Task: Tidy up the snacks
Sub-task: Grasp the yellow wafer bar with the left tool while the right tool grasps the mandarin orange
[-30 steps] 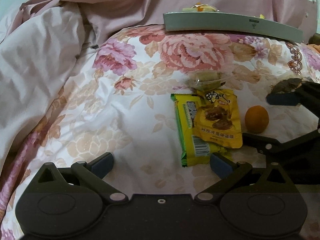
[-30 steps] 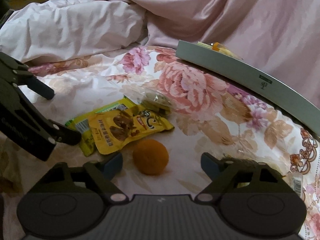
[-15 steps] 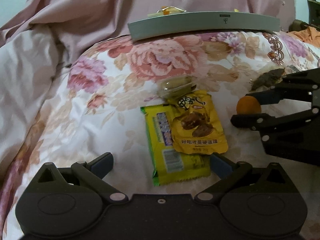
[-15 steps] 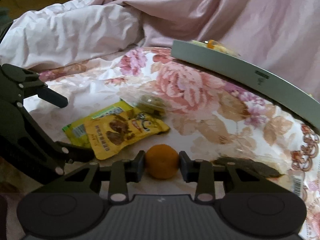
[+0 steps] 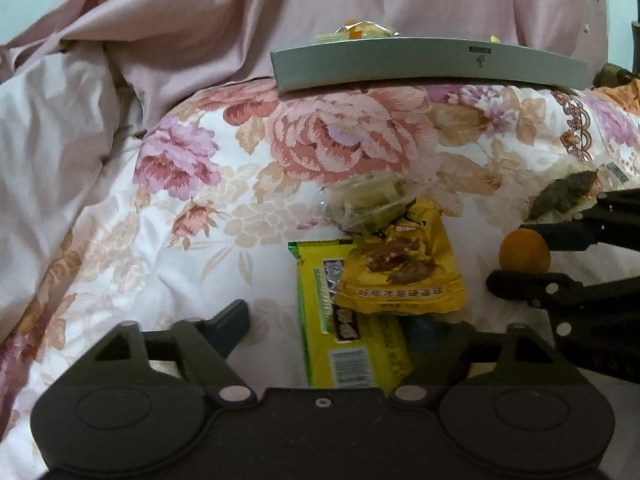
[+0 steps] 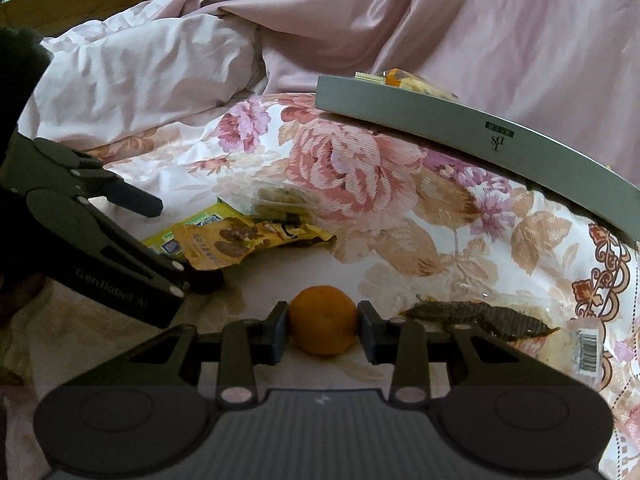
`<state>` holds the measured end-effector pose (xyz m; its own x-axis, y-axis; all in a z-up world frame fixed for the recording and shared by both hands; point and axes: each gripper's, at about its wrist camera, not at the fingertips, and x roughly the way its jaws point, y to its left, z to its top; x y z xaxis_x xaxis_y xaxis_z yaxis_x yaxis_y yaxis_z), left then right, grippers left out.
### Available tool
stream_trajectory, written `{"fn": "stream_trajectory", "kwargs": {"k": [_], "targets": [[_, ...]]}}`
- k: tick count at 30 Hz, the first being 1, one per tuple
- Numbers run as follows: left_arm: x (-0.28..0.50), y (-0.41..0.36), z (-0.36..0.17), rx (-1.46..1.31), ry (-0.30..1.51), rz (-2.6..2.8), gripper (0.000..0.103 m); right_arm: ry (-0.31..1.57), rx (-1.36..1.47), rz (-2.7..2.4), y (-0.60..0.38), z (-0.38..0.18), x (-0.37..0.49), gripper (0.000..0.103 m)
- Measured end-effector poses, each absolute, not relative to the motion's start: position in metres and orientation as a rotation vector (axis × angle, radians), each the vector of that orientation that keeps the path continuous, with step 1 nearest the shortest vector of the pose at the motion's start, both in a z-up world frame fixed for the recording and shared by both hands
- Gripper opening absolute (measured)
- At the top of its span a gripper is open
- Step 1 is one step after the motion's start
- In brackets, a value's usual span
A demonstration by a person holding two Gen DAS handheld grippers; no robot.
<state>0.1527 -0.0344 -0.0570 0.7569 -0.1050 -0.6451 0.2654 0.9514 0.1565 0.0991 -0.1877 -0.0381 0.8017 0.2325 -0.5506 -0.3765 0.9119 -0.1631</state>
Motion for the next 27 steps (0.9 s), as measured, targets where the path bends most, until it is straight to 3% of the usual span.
{"fn": "stream_trajectory", "kwargs": {"k": [3,6,19,27], "targets": [[0.146,-0.038,-0.056,0.290,0.671,-0.201,0.056,0.555,-0.263,0.330,-0.187,-0.038,0.099,0.041],[0.142,-0.039,-0.055,0.320,0.677,-0.203,0.051,0.566,-0.234,0.334,-0.188,-0.037,0.099,0.041],[0.114,-0.031,-0.048,0.207,0.782,-0.210,0.051,0.641,-0.143,0.418,-0.176,-0.032,0.082,0.040],[0.119,-0.028,-0.053,0.217,0.764,-0.212,0.062,0.629,-0.150,0.429,-0.171,-0.036,0.079,0.045]]}}
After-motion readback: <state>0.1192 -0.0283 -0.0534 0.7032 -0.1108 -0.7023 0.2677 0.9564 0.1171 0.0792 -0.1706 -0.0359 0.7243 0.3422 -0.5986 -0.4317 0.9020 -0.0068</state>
